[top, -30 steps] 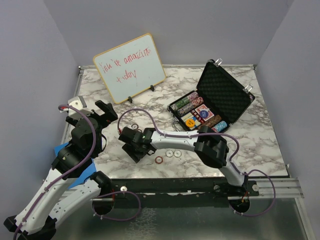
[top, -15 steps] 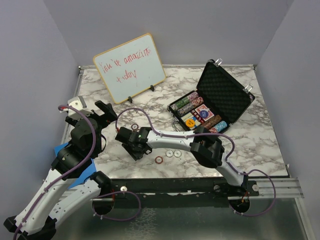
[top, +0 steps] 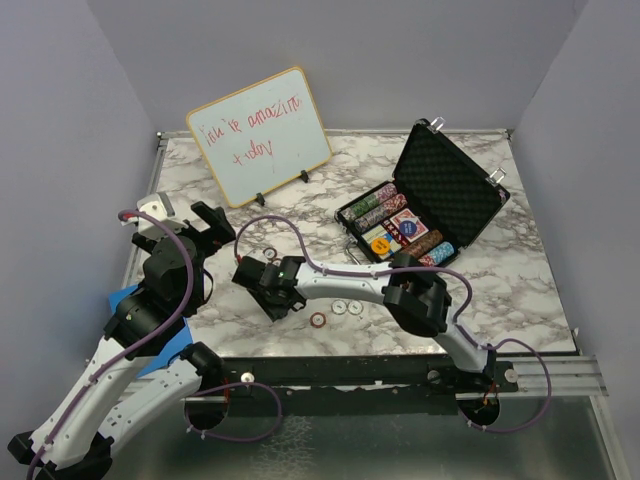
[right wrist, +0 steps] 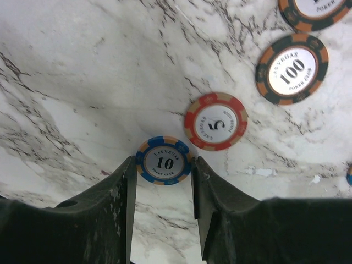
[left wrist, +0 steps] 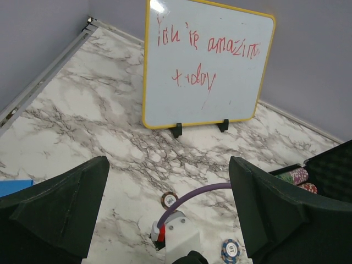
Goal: Pack up texas hold em set
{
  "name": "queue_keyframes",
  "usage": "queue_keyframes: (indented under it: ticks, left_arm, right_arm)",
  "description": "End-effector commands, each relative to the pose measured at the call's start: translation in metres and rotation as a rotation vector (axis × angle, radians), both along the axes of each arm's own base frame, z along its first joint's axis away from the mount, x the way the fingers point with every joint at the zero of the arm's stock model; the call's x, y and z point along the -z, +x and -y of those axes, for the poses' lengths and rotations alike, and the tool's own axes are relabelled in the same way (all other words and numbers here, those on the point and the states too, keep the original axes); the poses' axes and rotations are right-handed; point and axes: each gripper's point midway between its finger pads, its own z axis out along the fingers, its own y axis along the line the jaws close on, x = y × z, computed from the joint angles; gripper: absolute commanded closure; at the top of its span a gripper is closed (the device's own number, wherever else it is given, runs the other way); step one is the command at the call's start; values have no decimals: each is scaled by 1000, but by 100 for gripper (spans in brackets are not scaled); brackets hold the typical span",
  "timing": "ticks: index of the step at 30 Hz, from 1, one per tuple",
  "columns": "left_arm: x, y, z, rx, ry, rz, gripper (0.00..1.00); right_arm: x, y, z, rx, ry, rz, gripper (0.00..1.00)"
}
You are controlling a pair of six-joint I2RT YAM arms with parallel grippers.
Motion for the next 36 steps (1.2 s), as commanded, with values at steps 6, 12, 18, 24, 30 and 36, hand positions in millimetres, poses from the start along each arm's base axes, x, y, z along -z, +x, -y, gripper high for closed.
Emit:
queue_keyframes:
  ticks: [6,12,18,24,30,36]
  left_arm:
    - [3,7,6,0,-4,-7,1]
    - [1,8,9,10,-10,-9,1]
    - [1,8,10,16,-16,-8,1]
    - [4,9,12,22,-16,-15,1]
    - [9,11,14,23,-11,-28,1]
    - [12,12,15,25,-8,-35,1]
  right_arm:
    - [-30,7,38,75,-20,80,60]
    - [-44,35,65,156,-13,131,60]
    - [-48,74,103,258,-21,154,60]
    - [-42,102,130,322,-17,137,60]
    - [-30,111,130,314,-6,103,60]
    - [-22,111,124,293,1,79,60]
